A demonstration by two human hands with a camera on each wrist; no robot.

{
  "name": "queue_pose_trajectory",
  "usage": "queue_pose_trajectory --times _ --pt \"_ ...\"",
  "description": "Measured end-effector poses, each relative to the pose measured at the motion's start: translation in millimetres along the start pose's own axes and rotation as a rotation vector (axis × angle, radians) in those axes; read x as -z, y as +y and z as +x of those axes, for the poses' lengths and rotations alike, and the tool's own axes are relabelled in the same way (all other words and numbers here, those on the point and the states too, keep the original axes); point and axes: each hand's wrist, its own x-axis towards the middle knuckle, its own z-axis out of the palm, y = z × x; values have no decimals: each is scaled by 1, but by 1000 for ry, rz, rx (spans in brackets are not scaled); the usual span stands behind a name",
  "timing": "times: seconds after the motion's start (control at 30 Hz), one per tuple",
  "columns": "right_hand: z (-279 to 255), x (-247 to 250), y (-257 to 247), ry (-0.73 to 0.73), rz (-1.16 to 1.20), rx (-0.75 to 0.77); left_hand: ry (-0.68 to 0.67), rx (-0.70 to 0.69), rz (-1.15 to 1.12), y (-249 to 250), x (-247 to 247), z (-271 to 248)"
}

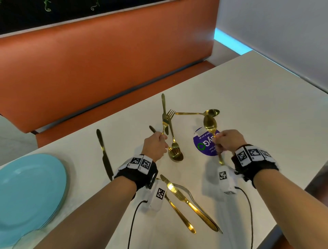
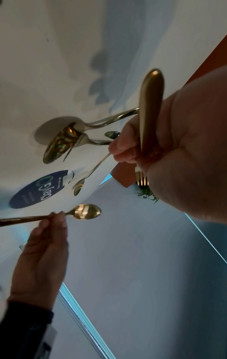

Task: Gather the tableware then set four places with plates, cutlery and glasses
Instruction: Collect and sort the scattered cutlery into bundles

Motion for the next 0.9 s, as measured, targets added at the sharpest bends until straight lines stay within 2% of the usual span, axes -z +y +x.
queue_pose_trajectory --times 0.07,0.17,0.27,0.4,0.47,0.57,0.7,0.83,0.9 --pt "-9 -15 -20 -154 244 -12 -10 11 -34 3 -2 -1" --pt "-23 -41 -45 -320 436 -78 -24 27 -90 8 -2 -4" --pt "-28 -64 -58 -391 454 -121 -42 66 -121 10 0 -5" --pt "-27 -80 -72 -603 407 -188 -57 71 -66 10 1 -7" --pt "-26 -85 -77 -648 408 -207 -72 74 -57 11 2 -7" --pt "-23 -92 -83 -637 431 -203 -74 88 -109 14 4 -6" --pt "-19 -88 -92 -591 335 -185 -35 60 -67 10 5 0" --pt "14 -72 -84 -270 356 -149 -17 94 -32 0 14 7" --pt "30 -59 -81 -198 341 -157 5 100 -20 -4 21 11"
